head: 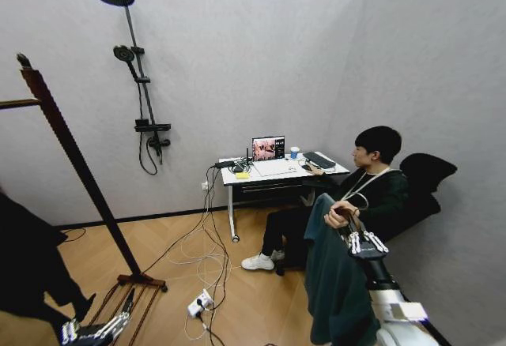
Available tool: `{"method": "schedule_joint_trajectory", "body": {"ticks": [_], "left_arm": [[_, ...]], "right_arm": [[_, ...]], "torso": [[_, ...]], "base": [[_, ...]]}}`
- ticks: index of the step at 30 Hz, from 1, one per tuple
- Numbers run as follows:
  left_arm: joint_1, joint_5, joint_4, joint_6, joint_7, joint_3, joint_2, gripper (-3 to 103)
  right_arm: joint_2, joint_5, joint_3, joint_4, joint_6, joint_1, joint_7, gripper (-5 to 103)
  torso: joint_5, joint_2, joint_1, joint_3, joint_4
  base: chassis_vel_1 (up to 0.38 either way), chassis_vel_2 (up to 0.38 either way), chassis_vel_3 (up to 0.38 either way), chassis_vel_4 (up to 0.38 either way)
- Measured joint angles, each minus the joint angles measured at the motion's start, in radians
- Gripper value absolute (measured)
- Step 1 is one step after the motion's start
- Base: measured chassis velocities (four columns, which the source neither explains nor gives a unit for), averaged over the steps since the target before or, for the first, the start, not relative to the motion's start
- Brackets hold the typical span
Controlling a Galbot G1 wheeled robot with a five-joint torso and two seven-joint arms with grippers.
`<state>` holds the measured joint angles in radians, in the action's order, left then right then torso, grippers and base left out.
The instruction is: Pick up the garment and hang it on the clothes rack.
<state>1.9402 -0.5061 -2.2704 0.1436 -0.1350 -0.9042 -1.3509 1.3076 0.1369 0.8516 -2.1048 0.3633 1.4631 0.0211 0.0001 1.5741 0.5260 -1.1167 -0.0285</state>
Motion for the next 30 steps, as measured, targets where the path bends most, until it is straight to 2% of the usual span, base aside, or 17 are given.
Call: {"method": "schedule_joint_trajectory", "body": {"ticks": [2, 6, 7, 10, 12, 13, 14, 15, 16, 17, 19, 30], "left_arm": [[0.000, 0.000, 0.000, 0.000, 0.000, 0.000, 0.000, 100], [0.000, 0.000, 0.000, 0.000, 0.000, 0.000, 0.000, 100], [0.000, 0.000, 0.000, 0.000, 0.000, 0.000, 0.000, 100], [0.000, 0.000, 0.000, 0.000, 0.000, 0.000, 0.000, 100], [0.000, 0.000, 0.000, 0.000, 0.000, 0.000, 0.000, 100], [0.000, 0.000, 0.000, 0.000, 0.000, 0.000, 0.000, 100], [0.000, 0.000, 0.000, 0.000, 0.000, 0.000, 0.000, 100], [0.000, 0.000, 0.000, 0.000, 0.000, 0.000, 0.000, 100], [0.000, 0.000, 0.000, 0.000, 0.000, 0.000, 0.000, 100], [0.000, 0.000, 0.000, 0.000, 0.000, 0.000, 0.000, 100], [0.000, 0.000, 0.000, 0.000, 0.000, 0.000, 0.000, 100], [0.000, 0.000, 0.000, 0.000, 0.000, 0.000, 0.000, 100]], "right_arm": [[-0.004, 0.002, 0.001, -0.004, -0.002, -0.001, 0.005, 9], [-0.012, 0.062, -0.015, -0.018, -0.010, 0.000, 0.068, 9], [-0.013, 0.179, -0.041, -0.030, -0.019, 0.004, 0.140, 9], [-0.013, 0.229, -0.051, -0.036, -0.024, 0.009, 0.165, 9], [-0.010, 0.379, -0.071, -0.059, -0.053, 0.033, 0.254, 9], [-0.010, 0.422, -0.076, -0.066, -0.063, 0.040, 0.277, 9], [-0.010, 0.422, -0.076, -0.066, -0.063, 0.040, 0.277, 9], [-0.011, 0.489, -0.081, -0.079, -0.084, 0.052, 0.303, 9], [-0.011, 0.489, -0.081, -0.079, -0.084, 0.052, 0.303, 9], [-0.012, 0.528, -0.084, -0.088, -0.100, 0.057, 0.308, 9], [-0.015, 0.579, -0.088, -0.103, -0.135, 0.059, 0.292, 9], [-0.016, 0.514, -0.084, -0.062, -0.128, 0.052, 0.254, 9]], "torso": [[-0.0002, 0.000, 0.000, 0.000, 0.0000], [-0.0002, 0.000, 0.000, 0.000, -0.0001], [-0.0001, 0.000, 0.000, 0.000, 0.0001], [-0.0001, 0.000, 0.000, 0.000, 0.0001], [-0.0002, 0.000, 0.000, 0.000, 0.0001], [-0.0002, 0.000, 0.000, 0.000, 0.0000], [-0.0002, 0.000, 0.000, 0.000, 0.0000], [-0.0002, 0.000, 0.000, 0.000, 0.0000], [-0.0002, 0.000, 0.000, 0.000, 0.0000], [-0.0002, 0.000, 0.000, 0.000, 0.0000], [-0.0003, 0.000, 0.000, 0.000, 0.0001], [-0.0001, 0.000, 0.000, 0.000, 0.0000]], "base": [[0.000, 0.000, 0.000, 0.000], [0.000, 0.000, 0.000, 0.000], [0.000, 0.000, 0.000, 0.000], [0.000, 0.000, 0.000, 0.000], [0.000, 0.000, 0.000, 0.000], [0.000, 0.000, 0.000, 0.000], [0.000, 0.000, 0.000, 0.000], [0.000, 0.000, 0.000, 0.000], [0.000, 0.000, 0.000, 0.000], [0.000, 0.000, 0.000, 0.000], [0.000, 0.000, 0.000, 0.000], [0.000, 0.000, 0.000, 0.000]]}}
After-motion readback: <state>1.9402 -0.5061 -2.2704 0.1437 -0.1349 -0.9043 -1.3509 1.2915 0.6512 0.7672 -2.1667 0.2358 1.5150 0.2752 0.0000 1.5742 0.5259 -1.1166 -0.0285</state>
